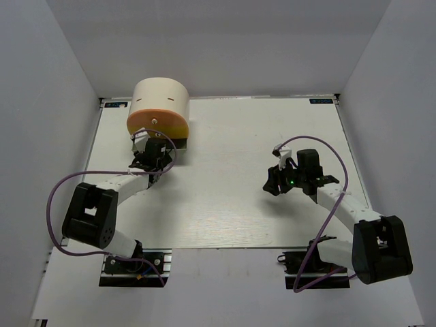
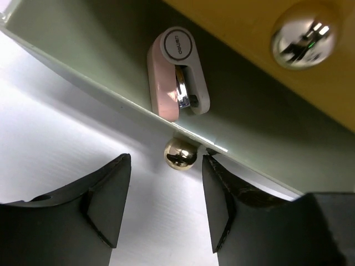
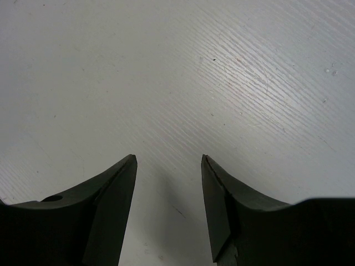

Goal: Sort the stationery into containers
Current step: Close the drawer

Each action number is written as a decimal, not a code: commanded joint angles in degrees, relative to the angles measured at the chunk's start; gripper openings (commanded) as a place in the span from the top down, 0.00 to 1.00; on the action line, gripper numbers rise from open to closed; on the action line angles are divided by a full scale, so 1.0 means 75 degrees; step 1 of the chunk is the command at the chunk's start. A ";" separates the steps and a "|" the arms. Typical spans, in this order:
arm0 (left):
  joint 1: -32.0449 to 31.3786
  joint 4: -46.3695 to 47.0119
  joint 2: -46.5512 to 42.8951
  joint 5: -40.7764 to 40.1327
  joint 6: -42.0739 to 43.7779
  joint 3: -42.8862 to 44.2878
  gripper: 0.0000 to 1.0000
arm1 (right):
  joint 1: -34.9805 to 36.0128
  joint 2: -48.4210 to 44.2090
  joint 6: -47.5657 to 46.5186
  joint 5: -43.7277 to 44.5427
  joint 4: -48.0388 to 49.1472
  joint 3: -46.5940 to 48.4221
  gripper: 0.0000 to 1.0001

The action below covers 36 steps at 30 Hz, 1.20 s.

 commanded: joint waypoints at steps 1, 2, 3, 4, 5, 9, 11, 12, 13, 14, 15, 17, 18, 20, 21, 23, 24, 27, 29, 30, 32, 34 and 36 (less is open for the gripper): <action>0.0031 0.0713 -0.0029 -0.0304 -0.0237 0.0130 0.35 | -0.0021 0.0099 -0.0158 0.0017 0.0053 0.0007 0.44; 0.0031 0.0714 -0.0029 -0.0305 -0.0341 0.0130 0.35 | -0.0067 0.0100 -0.0158 0.0017 0.0052 0.0007 0.44; 0.0031 0.0876 0.0040 -0.0305 -0.0412 0.0130 0.35 | -0.0033 0.0100 -0.0169 0.0017 0.0041 -0.0005 0.44; 0.0031 0.0959 0.0041 -0.0305 -0.0482 0.0130 0.35 | -0.0056 0.0123 -0.0169 0.0029 0.0041 -0.0005 0.44; 0.0100 0.1088 0.0041 -0.0305 -0.0483 0.0130 0.35 | -0.0044 0.0100 -0.0169 0.0029 0.0029 0.0007 0.44; 0.0101 0.1265 0.0205 -0.0398 -0.0833 0.0130 0.35 | -0.0032 0.0111 -0.0193 0.0029 0.0029 0.0030 0.44; 0.0101 0.1265 0.0392 -0.0399 -0.1021 0.0201 0.35 | -0.0044 0.0135 -0.0204 0.0029 0.0005 0.0042 0.44; 0.0101 0.1265 0.0393 -0.0399 -0.1103 0.0201 0.35 | -0.0056 0.0181 -0.0205 0.0052 -0.0029 0.0031 0.44; 0.0101 0.1265 0.0474 -0.0399 -0.1266 0.0201 0.35 | -0.0033 0.0158 -0.0205 0.0041 0.0005 0.0042 0.44; 0.0101 0.1334 0.0544 -0.0399 -0.1372 0.0201 0.35 | -0.0032 0.0147 -0.0216 0.0053 -0.0006 0.0031 0.44; 0.0101 0.1335 0.0545 -0.0399 -0.1455 0.0282 0.35 | -0.0032 0.0170 -0.0228 0.0041 -0.0029 0.0042 0.44; 0.0101 0.1335 0.0627 -0.0399 -0.1630 0.0283 0.35 | -0.0044 0.0170 -0.0228 0.0041 -0.0029 0.0054 0.44; 0.0101 0.1405 0.0697 -0.0399 -0.1631 0.0364 0.35 | -0.0021 0.0181 -0.0251 0.0041 -0.0030 0.0042 0.44; 0.0101 0.1405 0.0779 -0.0399 -0.1818 0.0365 0.35 | -0.0044 0.0182 -0.0240 0.0041 -0.0041 0.0054 0.44; 0.0101 0.1405 0.0779 -0.0399 -0.1888 0.0365 0.35 | -0.0044 0.0205 -0.0240 0.0041 -0.0030 0.0066 0.44; 0.0101 0.1499 0.0850 -0.0480 -0.2076 0.0365 0.35 | -0.0044 0.0193 -0.0240 0.0064 -0.0030 0.0066 0.44; 0.0101 0.1603 0.0850 -0.0481 -0.2077 0.0365 0.35 | -0.0044 0.0205 -0.0275 0.0064 -0.0018 0.0066 0.44; 0.0101 0.1675 0.1002 -0.0481 -0.2264 0.0435 0.35 | -0.0056 0.0205 -0.0298 0.0099 -0.0030 0.0124 0.44; 0.0101 0.1675 0.1084 -0.0481 -0.2358 0.0505 0.35 | -0.0044 0.0194 -0.0322 0.0088 -0.0030 0.0089 0.44; 0.0101 0.1744 0.1154 -0.0481 -0.2462 0.0505 0.35 | -0.0044 0.0205 -0.0322 0.0088 -0.0053 0.0089 0.44; 0.0101 0.1745 0.1225 -0.0481 -0.2557 0.0587 0.35 | -0.0044 0.0205 -0.0333 0.0100 -0.0041 0.0077 0.44; 0.0101 0.1745 0.1364 -0.0481 -0.2732 0.0681 0.35 | -0.0044 0.0205 -0.0345 0.0123 -0.0041 0.0089 0.44; 0.0101 0.1745 0.1365 -0.0481 -0.2895 0.0763 0.35 | -0.0044 0.0182 -0.0369 0.0123 -0.0076 0.0077 0.44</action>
